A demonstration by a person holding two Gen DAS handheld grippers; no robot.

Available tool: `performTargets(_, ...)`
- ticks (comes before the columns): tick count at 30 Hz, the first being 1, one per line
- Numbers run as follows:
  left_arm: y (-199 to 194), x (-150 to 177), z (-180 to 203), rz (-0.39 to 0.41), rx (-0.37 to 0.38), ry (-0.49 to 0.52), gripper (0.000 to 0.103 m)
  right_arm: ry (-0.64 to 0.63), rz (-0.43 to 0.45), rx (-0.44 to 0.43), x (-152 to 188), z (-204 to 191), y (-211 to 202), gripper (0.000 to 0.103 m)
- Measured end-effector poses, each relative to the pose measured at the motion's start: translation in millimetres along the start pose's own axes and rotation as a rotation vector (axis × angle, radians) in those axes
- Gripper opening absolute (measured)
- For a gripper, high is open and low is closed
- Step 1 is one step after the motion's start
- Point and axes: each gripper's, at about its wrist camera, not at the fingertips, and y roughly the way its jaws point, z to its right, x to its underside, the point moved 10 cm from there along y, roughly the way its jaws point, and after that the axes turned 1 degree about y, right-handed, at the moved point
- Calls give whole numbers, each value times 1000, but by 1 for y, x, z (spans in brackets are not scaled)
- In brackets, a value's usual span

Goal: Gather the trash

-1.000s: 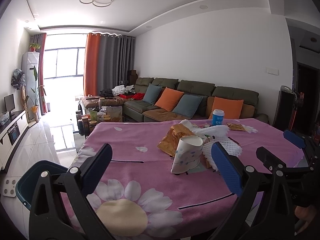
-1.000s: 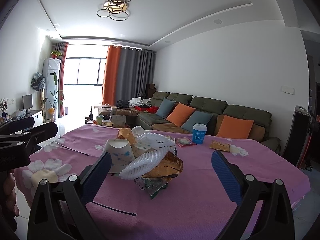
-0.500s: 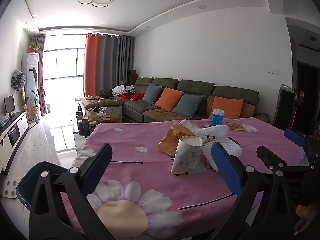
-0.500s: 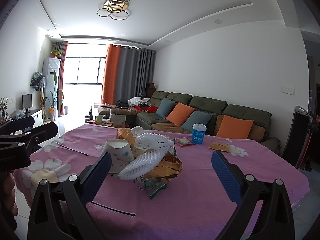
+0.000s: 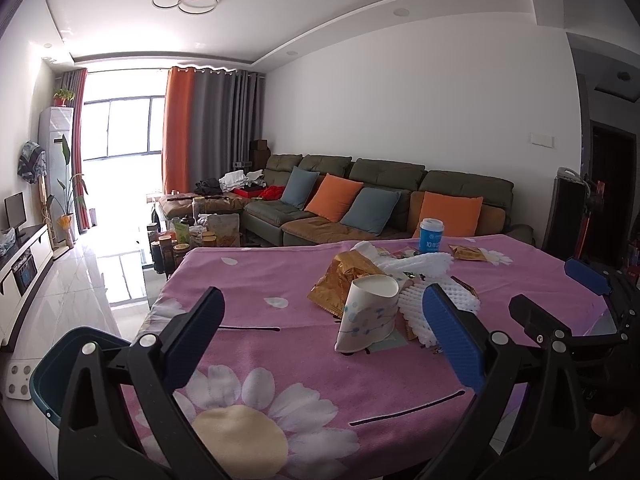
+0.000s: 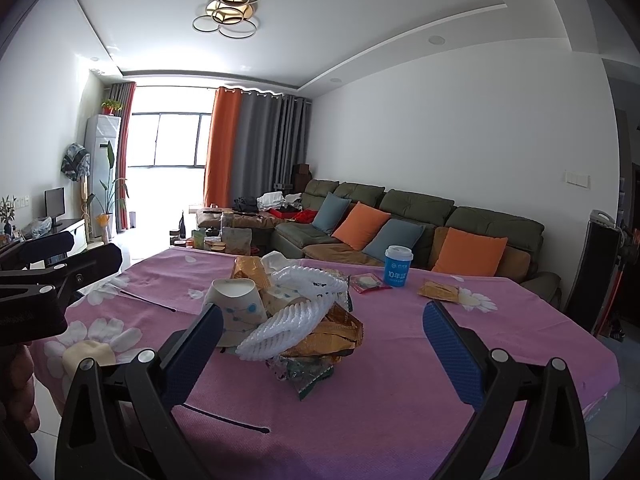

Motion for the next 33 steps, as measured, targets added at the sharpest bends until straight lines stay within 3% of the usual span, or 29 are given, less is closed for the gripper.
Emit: performTargets(33,27,-3,-7,-15,-43,-1,98,7,-41,-34,-5,-1,24,97)
